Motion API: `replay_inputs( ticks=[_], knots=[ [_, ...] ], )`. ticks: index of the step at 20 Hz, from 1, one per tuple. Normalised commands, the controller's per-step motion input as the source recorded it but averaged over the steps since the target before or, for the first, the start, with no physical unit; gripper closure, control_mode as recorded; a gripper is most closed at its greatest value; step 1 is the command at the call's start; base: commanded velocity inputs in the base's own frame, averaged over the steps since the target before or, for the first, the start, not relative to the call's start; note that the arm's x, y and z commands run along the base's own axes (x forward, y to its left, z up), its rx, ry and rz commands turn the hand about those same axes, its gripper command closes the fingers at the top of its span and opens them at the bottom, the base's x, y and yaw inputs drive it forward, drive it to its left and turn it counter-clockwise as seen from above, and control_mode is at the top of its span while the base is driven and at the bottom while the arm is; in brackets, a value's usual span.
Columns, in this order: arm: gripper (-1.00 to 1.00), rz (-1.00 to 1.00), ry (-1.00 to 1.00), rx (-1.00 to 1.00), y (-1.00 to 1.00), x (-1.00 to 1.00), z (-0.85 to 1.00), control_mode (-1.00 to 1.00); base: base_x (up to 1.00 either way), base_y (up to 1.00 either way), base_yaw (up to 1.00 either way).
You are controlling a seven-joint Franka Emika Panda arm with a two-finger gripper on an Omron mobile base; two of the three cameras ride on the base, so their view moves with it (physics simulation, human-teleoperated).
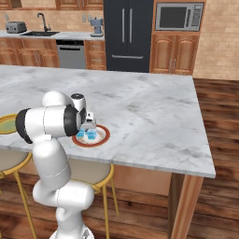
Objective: Place two yogurt containers on each plate.
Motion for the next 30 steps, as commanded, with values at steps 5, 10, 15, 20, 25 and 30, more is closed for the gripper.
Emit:
replay_inputs(
  ticks=[5, 10, 15, 20, 25, 30],
  knots=[
    [-1.00, 0.00, 0.00, 0.00, 0.00, 0.00, 0.00, -1.00, 0.00, 0.00, 0.00],
    [-1.00, 0.00, 0.00, 0.00, 0.00, 0.00, 0.00, -1.00, 0.00, 0.00, 0.00],
    [-1.00, 0.00, 0.00, 0.00, -0.01, 0.00, 0.03, -1.00, 0.00, 0.00, 0.00],
    [-1.00, -0.01, 0.00, 0.00, -0.04, 0.00, 0.32, -1.00, 0.00, 0.00, 0.00],
    [-1.00, 0.00, 0.00, 0.00, -0.18, -0.09, 0.54, -1.00, 0.00, 0.00, 0.00],
    [-1.00, -0.05, 0.00, 0.00, -0.38, -0.37, 0.41, -1.00, 0.00, 0.00, 0.00]
  ],
)
